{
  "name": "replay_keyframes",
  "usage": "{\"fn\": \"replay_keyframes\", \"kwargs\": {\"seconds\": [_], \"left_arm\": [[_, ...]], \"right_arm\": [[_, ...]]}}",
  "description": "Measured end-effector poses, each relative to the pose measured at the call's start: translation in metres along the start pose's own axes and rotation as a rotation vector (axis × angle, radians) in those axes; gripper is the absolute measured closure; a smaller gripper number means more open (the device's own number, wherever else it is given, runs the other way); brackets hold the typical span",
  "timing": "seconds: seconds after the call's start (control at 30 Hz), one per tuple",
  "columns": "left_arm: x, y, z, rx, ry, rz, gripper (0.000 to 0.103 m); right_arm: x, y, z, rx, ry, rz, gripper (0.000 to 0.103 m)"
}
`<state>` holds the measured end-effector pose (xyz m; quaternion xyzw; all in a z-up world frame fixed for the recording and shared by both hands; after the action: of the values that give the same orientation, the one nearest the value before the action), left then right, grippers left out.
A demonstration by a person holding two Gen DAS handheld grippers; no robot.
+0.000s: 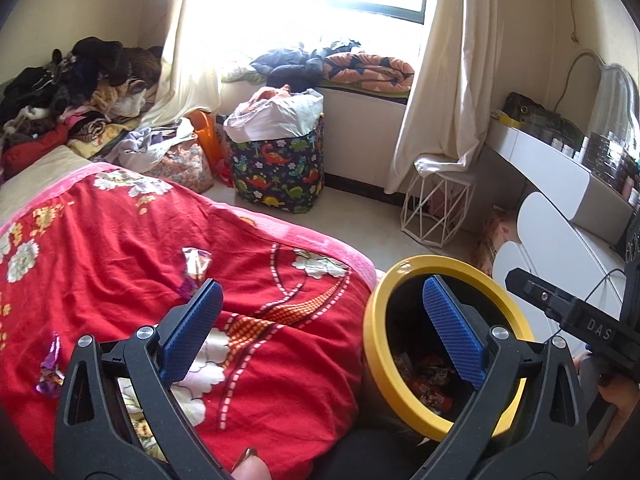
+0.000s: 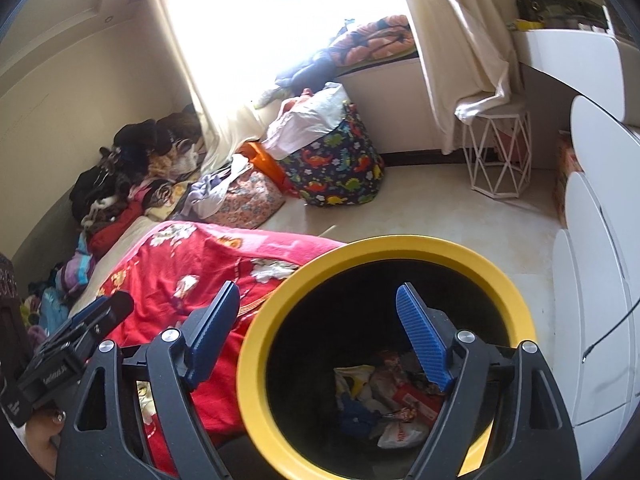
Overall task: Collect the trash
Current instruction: 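Move both tools back toward the remaining wrappers on the bedspread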
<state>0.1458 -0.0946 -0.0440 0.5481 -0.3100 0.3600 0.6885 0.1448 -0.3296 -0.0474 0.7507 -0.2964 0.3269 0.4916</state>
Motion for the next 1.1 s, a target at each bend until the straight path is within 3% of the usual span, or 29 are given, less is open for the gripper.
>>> {"fn": "replay_keyframes", "kwargs": {"seconds": [0.8,1.1], "left_arm": [[0.011,0.024,-0.115,0.172,0.146,0.061,0.011],[-0.001,0.038,-0.177,0.302,0.198,0.050,0.011]], "right_arm": [[0.007,-0.057,-0.117,0.158,0.183,-0.092,0.025],[0.004,-0.101,-0.162,0.221,0.247,-0.149,0.025]]}}
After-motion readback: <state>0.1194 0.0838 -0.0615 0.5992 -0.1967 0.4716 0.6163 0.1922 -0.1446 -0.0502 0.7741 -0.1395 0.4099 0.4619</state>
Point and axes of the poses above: each gripper's, at about its wrist camera, not at the fingertips, and y roughly against the way its jaws point, z to its right, x to its top, the point moved 2 cm from there along -y, roughly the way its jaws point, and after that the axes turned 6 degrees about y, right-handed, at the moved point
